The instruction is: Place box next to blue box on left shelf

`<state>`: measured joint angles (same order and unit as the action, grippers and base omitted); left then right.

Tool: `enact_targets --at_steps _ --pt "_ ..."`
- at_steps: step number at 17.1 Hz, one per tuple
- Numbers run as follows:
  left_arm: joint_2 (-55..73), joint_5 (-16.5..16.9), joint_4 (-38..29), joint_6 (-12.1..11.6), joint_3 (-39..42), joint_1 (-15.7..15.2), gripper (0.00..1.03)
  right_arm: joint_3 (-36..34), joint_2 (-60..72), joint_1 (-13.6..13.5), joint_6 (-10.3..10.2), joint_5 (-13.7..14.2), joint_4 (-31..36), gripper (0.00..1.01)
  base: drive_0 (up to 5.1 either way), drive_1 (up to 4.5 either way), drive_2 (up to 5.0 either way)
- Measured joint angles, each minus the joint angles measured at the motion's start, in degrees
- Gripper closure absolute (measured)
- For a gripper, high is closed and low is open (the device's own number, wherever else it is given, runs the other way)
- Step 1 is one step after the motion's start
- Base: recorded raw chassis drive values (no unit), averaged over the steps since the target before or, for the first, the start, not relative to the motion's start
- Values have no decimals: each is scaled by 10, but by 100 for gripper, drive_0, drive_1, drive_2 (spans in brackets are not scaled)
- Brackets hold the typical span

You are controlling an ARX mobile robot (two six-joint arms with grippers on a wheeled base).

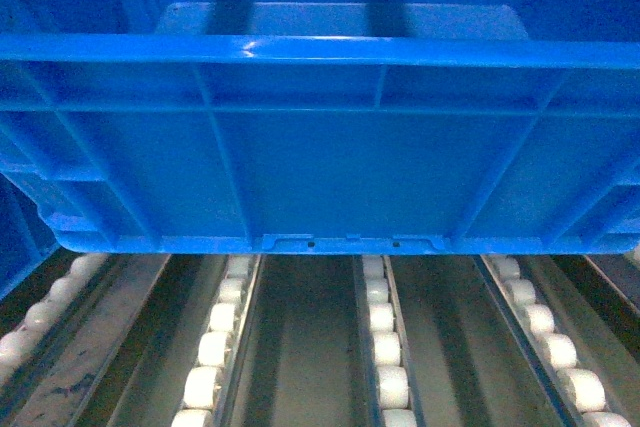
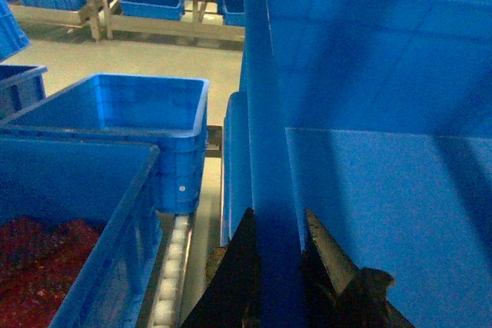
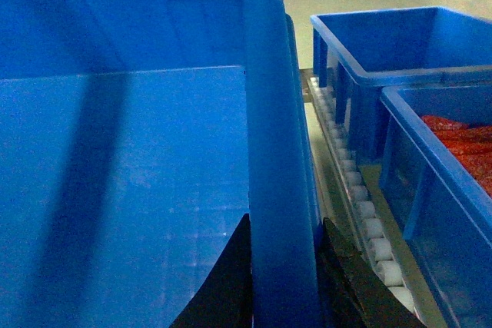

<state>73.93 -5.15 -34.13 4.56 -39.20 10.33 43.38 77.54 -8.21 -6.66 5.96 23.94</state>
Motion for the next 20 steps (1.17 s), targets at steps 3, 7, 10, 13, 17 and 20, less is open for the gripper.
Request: enact_targets --at_steps 3,7,10,13,17,20 --pt "0 0 0 0 0 0 94 0 0 0 0 0 0 85 0 0 0" --pt "0 0 0 0 0 0 94 0 0 0 0 0 0 85 0 0 0" --pt "0 -37 19 -36 -1 9 94 -10 5 -24 54 91 56 85 0 0 0" --pt "0 -35 27 -38 -7 12 94 -1 4 -24 92 131 33 87 0 0 0" --pt "1 -36 69 -34 -9 19 94 21 4 5 45 74 -96 87 0 0 0" --pt "8 -33 109 -30 -21 29 94 23 12 20 22 46 -140 87 0 0 0"
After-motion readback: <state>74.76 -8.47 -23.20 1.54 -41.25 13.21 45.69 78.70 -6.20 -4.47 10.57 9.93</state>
